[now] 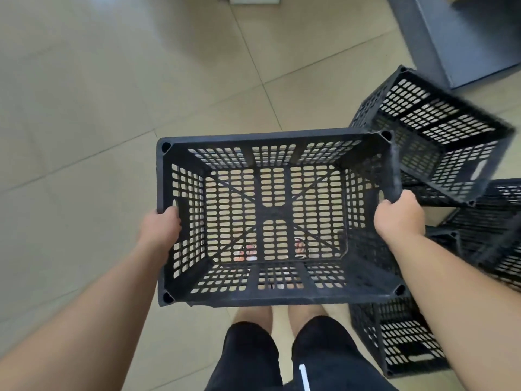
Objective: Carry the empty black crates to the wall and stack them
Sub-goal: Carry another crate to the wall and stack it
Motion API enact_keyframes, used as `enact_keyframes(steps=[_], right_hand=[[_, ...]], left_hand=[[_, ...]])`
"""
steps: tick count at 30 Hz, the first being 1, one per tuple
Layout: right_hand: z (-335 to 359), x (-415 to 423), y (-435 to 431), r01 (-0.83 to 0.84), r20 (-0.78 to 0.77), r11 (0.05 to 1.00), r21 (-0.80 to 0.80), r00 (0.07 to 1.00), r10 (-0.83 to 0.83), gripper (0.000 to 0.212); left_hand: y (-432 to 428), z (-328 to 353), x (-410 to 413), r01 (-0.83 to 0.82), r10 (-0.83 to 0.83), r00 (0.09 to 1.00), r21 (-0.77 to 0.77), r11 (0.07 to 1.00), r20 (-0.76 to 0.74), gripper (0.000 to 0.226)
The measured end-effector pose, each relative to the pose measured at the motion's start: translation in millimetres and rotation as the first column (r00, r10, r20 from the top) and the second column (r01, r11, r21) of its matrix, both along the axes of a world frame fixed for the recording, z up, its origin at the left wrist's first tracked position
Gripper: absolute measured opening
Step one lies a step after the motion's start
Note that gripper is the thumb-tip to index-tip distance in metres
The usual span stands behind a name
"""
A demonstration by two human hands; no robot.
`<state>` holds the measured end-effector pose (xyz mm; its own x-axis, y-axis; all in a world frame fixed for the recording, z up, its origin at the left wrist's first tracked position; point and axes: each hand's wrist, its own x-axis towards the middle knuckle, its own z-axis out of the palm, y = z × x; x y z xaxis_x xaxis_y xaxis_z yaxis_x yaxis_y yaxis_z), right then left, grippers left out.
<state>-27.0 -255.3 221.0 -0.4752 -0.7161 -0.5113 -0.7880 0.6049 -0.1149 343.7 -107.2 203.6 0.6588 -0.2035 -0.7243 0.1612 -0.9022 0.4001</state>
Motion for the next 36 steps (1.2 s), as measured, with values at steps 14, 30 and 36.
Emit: enact_keyframes(steps=[14,30,36], right_hand=[[186,-3,21,-0.164,0.029,0.974,-0.157,0.985,0.171,0.023],[278,40,57,-0.637,0.163,0.733,-0.239,0.717,0.677,0.023],[298,104,121,-0.787,0.138,0.552,-0.276,0.536,0.833,0.022]], left_hand=[[76,183,-21,-0.087,0.091,0.995,-0.128,0.988,0.032,0.019],[264,279,-118,-0.513,0.533,0.833,-0.158,0.844,0.149,0.032],[368,296,-152,-0.707,0.729,0.666,-0.176,0.685,0.158,0.035]])
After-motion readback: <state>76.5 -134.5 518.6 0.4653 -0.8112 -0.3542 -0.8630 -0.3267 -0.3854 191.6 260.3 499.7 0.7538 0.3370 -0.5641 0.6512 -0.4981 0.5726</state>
